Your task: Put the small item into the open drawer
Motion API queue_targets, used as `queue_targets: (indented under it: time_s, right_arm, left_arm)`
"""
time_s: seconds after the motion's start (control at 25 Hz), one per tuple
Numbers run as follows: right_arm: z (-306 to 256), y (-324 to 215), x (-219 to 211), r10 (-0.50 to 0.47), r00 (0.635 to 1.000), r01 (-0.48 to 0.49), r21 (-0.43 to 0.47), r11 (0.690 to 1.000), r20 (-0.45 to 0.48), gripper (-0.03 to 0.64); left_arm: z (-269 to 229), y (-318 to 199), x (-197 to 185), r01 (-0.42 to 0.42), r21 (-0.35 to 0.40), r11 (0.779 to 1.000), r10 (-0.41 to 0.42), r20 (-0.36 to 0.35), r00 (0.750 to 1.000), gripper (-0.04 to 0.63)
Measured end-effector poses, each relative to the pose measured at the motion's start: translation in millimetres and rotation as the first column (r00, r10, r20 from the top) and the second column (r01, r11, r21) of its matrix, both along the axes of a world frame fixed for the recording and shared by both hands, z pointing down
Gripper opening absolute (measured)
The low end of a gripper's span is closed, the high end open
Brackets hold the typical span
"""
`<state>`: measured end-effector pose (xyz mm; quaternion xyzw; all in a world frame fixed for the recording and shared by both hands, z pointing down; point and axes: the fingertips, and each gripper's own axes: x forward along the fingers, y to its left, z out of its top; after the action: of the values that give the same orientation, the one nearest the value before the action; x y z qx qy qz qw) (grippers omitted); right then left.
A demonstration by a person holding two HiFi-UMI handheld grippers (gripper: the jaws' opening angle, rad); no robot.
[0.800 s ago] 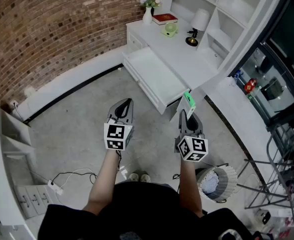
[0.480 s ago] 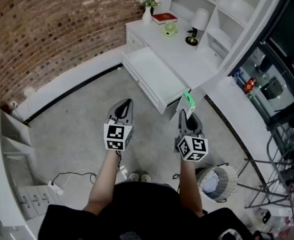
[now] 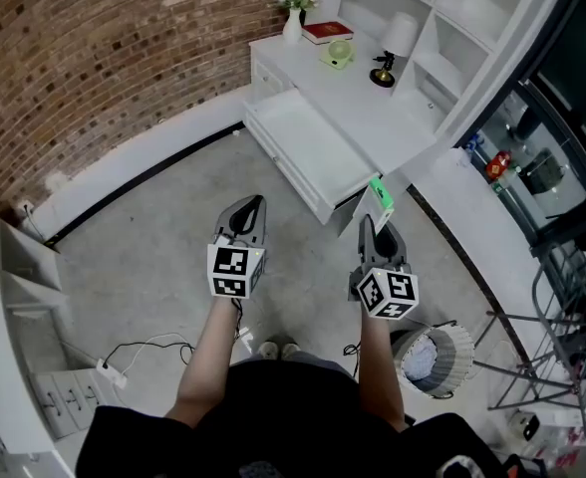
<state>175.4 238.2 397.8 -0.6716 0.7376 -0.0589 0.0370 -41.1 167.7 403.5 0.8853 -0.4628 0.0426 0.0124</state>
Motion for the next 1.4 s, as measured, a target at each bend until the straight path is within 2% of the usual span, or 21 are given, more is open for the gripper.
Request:
queue_targets:
  time_s: [0.24, 0.36, 0.48, 0.76, 1.04, 1.4]
  right_arm:
    - [1.7, 1.9, -2.8, 0.031, 0.999, -0.032, 0.008, 0.999, 0.026, 0.083]
    - [6.4, 2.4, -4.5, 0.042, 0.998, -0.043, 0.008, 0.999, 0.041, 0.083]
    - [9.4, -2.1, -4.3, 0.051, 0.998, -0.051, 0.005, 0.999, 0.046, 0.083]
    - [13.1, -46.4, -0.6, 0.051, 0.998, -0.051, 0.005, 0.999, 0.031, 0.083]
    - [28.1, -134.2, 12.0, 0.040, 0.999, -0.040, -0.012, 0.999, 0.010, 0.083]
    - [44.5, -309.9, 19.8, 0.001, 1.000, 0.000, -0.038, 0.999, 0.028, 0.083]
  left_arm:
    - [0.6, 0.3, -10.6, -0.008, 0.023, 1.000, 0.007, 0.025, 1.000, 0.023]
    - [4.6, -3.3, -15.3, -0.011, 0.010, 1.000, 0.011, 0.001, 1.000, 0.023]
    - [7.8, -8.3, -16.1, -0.021, 0.009, 1.000, 0.020, 0.011, 1.000, 0.023]
    - [14.7, -47.1, -11.6, -0.022, -0.003, 1.000, 0.022, 0.012, 1.000, 0.023]
    - [32.9, -124.3, -8.2, 0.011, -0.029, 1.000, -0.010, 0.017, 1.000, 0.023]
    - [46.4, -281.7, 9.2, 0.018, -0.059, 0.998, -0.016, 0.045, 0.999, 0.023]
